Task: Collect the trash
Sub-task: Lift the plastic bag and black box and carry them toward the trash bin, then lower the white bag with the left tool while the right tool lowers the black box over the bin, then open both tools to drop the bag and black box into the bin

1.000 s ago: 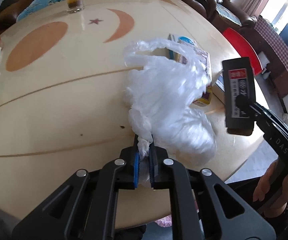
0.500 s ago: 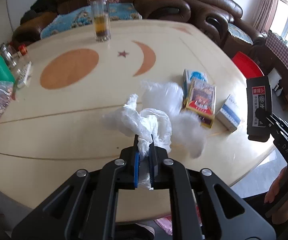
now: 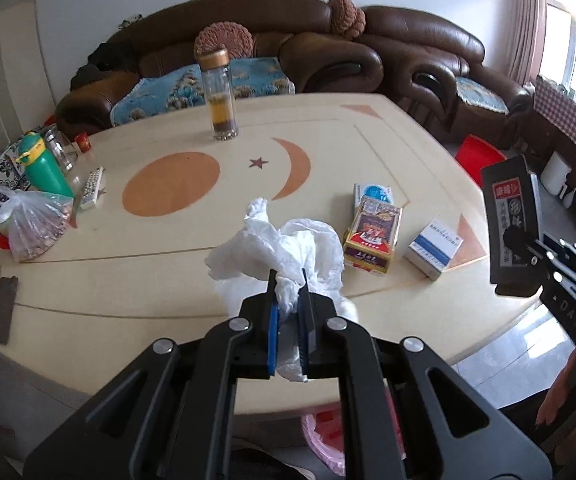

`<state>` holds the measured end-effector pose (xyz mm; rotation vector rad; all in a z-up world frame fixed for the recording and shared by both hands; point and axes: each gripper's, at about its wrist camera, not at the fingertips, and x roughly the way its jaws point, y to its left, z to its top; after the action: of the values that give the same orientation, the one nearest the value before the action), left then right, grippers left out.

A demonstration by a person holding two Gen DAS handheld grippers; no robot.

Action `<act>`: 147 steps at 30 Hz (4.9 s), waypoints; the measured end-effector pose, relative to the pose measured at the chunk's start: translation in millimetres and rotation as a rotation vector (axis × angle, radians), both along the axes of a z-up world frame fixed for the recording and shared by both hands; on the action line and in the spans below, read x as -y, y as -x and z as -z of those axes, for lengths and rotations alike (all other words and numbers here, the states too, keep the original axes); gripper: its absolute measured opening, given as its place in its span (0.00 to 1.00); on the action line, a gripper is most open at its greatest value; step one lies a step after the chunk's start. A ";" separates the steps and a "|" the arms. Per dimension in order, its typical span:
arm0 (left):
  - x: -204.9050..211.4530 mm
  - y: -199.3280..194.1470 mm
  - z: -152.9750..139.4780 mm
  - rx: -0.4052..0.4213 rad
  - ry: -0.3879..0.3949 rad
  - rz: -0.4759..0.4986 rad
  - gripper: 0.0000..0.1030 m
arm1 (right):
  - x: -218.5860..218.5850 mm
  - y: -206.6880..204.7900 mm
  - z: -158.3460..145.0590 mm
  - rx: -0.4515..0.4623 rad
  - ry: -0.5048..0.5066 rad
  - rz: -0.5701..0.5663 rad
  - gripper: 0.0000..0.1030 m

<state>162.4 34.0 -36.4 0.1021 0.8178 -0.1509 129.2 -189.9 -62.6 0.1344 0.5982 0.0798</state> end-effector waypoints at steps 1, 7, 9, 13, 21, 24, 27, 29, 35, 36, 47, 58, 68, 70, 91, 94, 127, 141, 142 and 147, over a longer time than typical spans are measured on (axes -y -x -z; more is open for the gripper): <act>0.7 3.9 -2.8 0.005 0.002 -0.001 0.09 | -1.9 5.1 -3.6 0.003 0.003 -0.003 0.25; 0.0 28.0 -16.8 0.024 0.023 0.002 0.09 | -12.8 35.3 -24.2 0.034 0.015 -0.024 0.25; 1.0 37.9 -21.9 0.037 0.022 0.008 0.09 | -14.9 44.1 -28.7 0.044 0.013 -0.033 0.25; 4.4 55.3 -29.8 0.063 0.014 0.008 0.09 | -21.1 61.9 -38.8 0.062 0.026 -0.049 0.25; 15.1 85.5 -31.4 0.077 -0.001 0.031 0.09 | -27.8 90.4 -48.7 0.070 0.043 -0.060 0.25; 18.8 93.1 -30.6 0.080 -0.008 0.042 0.09 | -28.2 100.8 -48.5 0.068 0.047 -0.066 0.25; 22.3 100.8 -30.7 0.083 -0.013 0.051 0.09 | -29.1 109.6 -48.7 0.067 0.052 -0.071 0.25; 24.5 106.1 -30.2 0.084 -0.019 0.057 0.09 | -29.6 114.6 -48.5 0.066 0.049 -0.075 0.25; 27.9 115.6 -23.5 0.076 -0.031 0.075 0.09 | -32.3 121.8 -46.5 0.051 0.051 -0.087 0.25; 28.3 116.8 -22.2 0.073 -0.032 0.074 0.09 | -33.2 123.0 -44.8 0.045 0.050 -0.091 0.25; 32.4 124.3 4.8 0.008 -0.039 0.102 0.09 | -41.9 130.5 -20.2 -0.019 0.067 -0.109 0.25; 37.9 125.4 42.7 -0.069 -0.054 0.128 0.09 | -49.3 128.9 13.8 -0.098 0.074 -0.135 0.25; 37.2 118.5 82.6 -0.175 -0.053 0.125 0.09 | -49.7 119.4 61.5 -0.214 0.057 -0.148 0.25; 37.5 116.9 91.5 -0.195 -0.056 0.125 0.09 | -50.2 118.0 70.2 -0.234 0.056 -0.151 0.25; 49.3 94.3 176.7 -0.411 -0.038 0.150 0.09 | -33.2 93.9 153.7 -0.453 -0.004 -0.141 0.25; 52.6 90.2 187.3 -0.432 -0.042 0.154 0.09 | -33.8 90.3 164.4 -0.480 -0.007 -0.142 0.25; 76.2 38.3 318.0 -0.704 -0.015 0.116 0.09 | -25.1 36.5 297.3 -0.784 -0.054 -0.161 0.25; 77.0 34.4 325.4 -0.697 -0.055 0.099 0.44 | -19.6 31.9 307.2 -0.796 -0.043 -0.144 0.40; 76.2 34.6 325.1 -0.692 -0.061 0.092 0.46 | -18.6 31.8 306.9 -0.794 -0.037 -0.138 0.43; 69.5 32.5 323.9 -0.698 -0.051 0.068 0.51 | -15.3 31.4 304.8 -0.791 -0.036 -0.125 0.50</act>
<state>130.0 -35.5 -360.3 0.1272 1.5156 -0.2346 97.8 -174.6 -367.4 0.1630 1.3954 0.1606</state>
